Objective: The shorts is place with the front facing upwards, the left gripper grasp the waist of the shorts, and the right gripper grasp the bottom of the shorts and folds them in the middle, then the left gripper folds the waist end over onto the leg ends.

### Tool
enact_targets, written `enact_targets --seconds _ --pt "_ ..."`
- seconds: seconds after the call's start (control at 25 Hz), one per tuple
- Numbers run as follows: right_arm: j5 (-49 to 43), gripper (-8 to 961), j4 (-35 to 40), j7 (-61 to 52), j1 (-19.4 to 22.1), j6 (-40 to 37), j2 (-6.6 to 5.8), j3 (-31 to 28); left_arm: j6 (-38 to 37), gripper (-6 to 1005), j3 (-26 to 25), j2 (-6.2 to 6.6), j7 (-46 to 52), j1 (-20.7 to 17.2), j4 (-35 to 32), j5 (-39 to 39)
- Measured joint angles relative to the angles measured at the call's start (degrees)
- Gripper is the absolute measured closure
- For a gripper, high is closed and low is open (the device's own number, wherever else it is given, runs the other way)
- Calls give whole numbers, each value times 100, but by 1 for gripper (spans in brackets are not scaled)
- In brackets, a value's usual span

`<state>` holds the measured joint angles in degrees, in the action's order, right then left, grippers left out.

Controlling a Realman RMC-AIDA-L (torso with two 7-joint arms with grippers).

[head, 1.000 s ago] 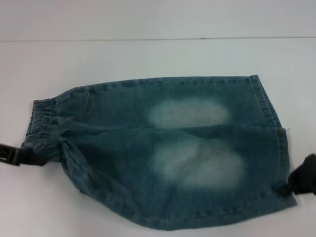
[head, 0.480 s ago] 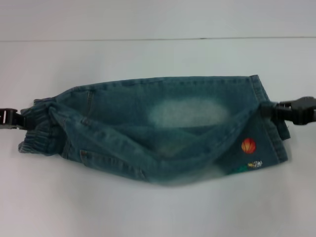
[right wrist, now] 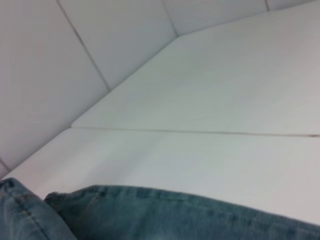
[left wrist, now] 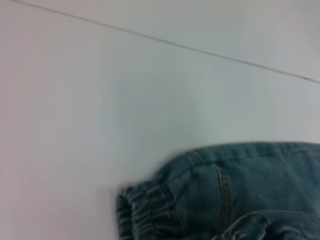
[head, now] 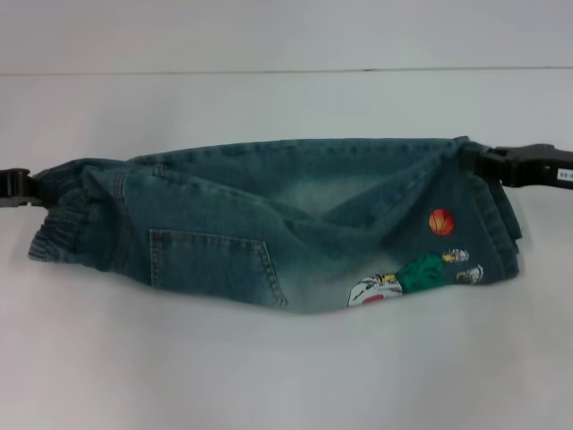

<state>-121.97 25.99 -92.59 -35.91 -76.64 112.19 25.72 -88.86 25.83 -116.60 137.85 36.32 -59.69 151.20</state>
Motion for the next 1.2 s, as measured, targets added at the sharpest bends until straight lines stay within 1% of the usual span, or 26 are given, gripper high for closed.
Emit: enact_targets --seconds 0.08,0.2,0.36,0.4,0.48,0.72,0.96,1.2 --pt "82 889 0 27 -30 154 36 -14 190 913 1 -9 9 -5 39 -14" --pt "260 887 -7 51 -75 682 122 24 405 911 0 -27 36 -27 96 -15" --pt "271 885 -34 199 -185 1282 276 57 709 909 23 -46 68 -66 197 -14" --pt "271 884 -55 237 -209 1370 296 73 759 909 24 -47 69 -71 230 -14" --pt "271 883 -92 310 -245 1504 327 108 910 907 20 -47 70 -83 326 -14" --pt "277 880 -228 582 -371 1827 396 104 1053 904 43 -55 56 -89 397 -15" --pt "468 877 -248 728 -425 2090 470 109 1273 901 57 -107 21 -86 405 -23" --pt "572 874 -310 785 -537 2308 504 125 1501 898 282 -126 11 -82 406 -20"
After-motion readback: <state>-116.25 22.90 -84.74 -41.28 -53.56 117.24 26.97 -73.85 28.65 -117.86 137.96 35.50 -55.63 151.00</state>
